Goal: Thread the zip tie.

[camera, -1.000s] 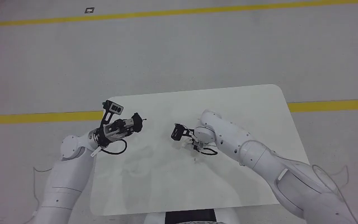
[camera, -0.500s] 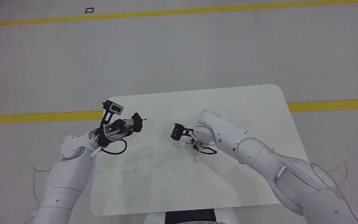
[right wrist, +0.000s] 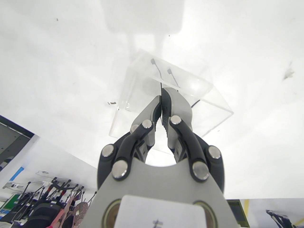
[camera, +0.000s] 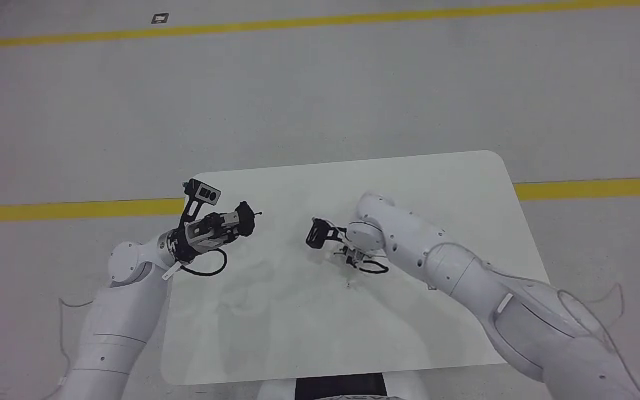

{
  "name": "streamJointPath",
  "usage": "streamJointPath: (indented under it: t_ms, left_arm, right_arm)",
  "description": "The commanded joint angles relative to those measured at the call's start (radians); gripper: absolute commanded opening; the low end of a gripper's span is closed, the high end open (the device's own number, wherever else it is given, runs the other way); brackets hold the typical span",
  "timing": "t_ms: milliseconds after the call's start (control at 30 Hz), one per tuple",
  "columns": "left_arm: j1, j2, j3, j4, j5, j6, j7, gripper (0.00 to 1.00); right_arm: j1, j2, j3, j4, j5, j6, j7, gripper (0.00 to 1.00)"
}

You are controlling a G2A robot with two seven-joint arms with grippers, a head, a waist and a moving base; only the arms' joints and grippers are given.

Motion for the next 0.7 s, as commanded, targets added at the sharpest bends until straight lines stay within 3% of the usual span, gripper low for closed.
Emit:
streamJointPath:
  t_ms: [0,367,667]
  left_arm:
    - [0.0,0.0,0.0,0.0,0.0,0.0,0.0,0.0]
    - [0.0,0.0,0.0,0.0,0.0,0.0,0.0,0.0]
    - [0.0,0.0,0.0,0.0,0.0,0.0,0.0,0.0]
  right_arm:
    - [-0.002,0.008,0.011,-0.023,0.002,0.0,0.017,0.0]
    - [-0.052,0.087,0.13,-0.203,0.053,0.0,0.074,0.0]
    - [-0.166,0.178,0.348,-0.369,0.177,0.0,-0.003,0.0]
